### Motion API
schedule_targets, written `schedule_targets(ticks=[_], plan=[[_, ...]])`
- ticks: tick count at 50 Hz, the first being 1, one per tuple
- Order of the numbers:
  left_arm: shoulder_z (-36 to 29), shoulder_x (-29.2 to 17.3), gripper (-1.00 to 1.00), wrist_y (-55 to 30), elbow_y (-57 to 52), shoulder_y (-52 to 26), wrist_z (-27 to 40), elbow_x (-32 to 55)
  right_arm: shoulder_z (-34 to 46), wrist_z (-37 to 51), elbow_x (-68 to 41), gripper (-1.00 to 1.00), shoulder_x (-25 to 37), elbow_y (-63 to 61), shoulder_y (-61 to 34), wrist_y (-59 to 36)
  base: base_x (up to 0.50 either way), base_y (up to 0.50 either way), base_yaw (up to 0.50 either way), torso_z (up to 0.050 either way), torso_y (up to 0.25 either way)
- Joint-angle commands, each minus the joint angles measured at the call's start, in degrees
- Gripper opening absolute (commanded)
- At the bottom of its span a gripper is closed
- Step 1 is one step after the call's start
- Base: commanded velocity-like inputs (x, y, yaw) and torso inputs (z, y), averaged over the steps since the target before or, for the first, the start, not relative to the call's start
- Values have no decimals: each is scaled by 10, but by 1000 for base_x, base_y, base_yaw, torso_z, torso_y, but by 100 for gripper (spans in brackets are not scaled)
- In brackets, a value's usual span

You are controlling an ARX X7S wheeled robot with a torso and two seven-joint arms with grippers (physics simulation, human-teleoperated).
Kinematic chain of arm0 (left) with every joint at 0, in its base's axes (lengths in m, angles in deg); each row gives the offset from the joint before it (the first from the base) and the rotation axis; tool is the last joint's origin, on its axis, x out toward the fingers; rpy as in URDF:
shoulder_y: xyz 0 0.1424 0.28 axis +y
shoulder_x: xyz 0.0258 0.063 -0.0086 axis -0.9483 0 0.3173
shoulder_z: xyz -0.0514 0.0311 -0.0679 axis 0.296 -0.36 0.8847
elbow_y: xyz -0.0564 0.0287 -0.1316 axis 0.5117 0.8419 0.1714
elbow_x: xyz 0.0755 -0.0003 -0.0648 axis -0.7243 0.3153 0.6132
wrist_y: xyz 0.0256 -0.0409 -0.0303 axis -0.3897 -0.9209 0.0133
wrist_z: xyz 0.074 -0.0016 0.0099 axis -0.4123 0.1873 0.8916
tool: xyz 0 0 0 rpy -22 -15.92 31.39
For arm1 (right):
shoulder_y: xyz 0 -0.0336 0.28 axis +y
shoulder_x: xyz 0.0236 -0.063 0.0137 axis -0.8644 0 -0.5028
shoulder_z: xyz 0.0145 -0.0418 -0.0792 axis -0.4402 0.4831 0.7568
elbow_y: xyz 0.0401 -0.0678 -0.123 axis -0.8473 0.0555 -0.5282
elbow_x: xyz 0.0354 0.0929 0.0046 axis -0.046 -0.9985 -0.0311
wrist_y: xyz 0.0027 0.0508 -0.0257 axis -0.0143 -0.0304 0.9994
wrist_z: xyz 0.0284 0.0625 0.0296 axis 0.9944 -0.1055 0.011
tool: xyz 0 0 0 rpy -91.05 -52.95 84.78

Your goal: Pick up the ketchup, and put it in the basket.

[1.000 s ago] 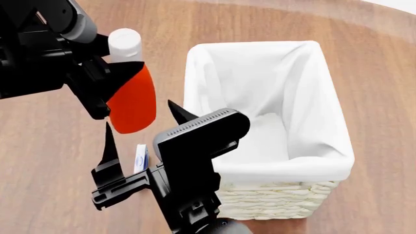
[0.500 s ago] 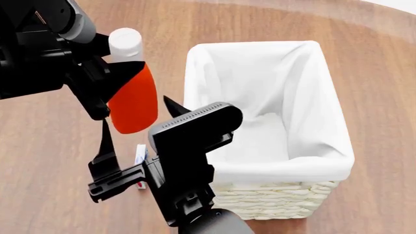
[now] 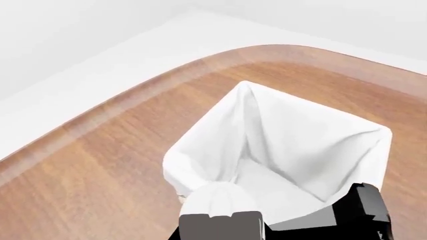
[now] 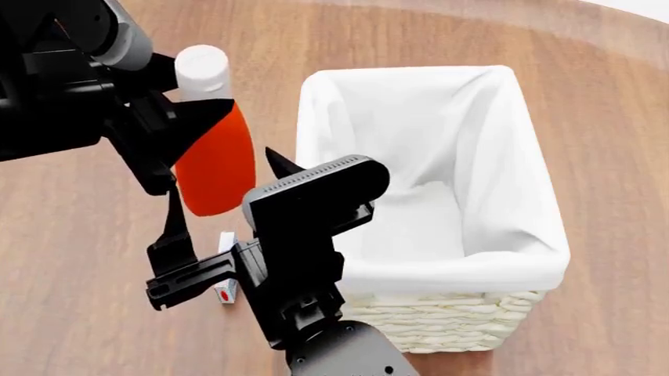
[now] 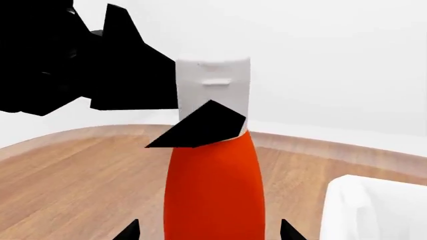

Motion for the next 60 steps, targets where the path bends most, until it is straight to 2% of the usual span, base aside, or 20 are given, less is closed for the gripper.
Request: schedule_targets(ticks=[1,51,52,60], plan=[[20,10,-100,-6,-22,2,-28,19,-9,-14,7,100,-15,13,-9,7,0,0,0,0,0],[29,-2,-100,-18,-56,5,-14,43,31,-36,1,100,-32,128,-50,62,0,0,0,0,1],[28,-3,-100,-15,-54,6,-16,42,32,-35,0,-100,-32,127,-50,62,0,0,0,10,0],[28,-3,-100,-16,-56,7,-13,44,36,-28,0,-100,-29,126,-48,70,0,0,0,0,0]])
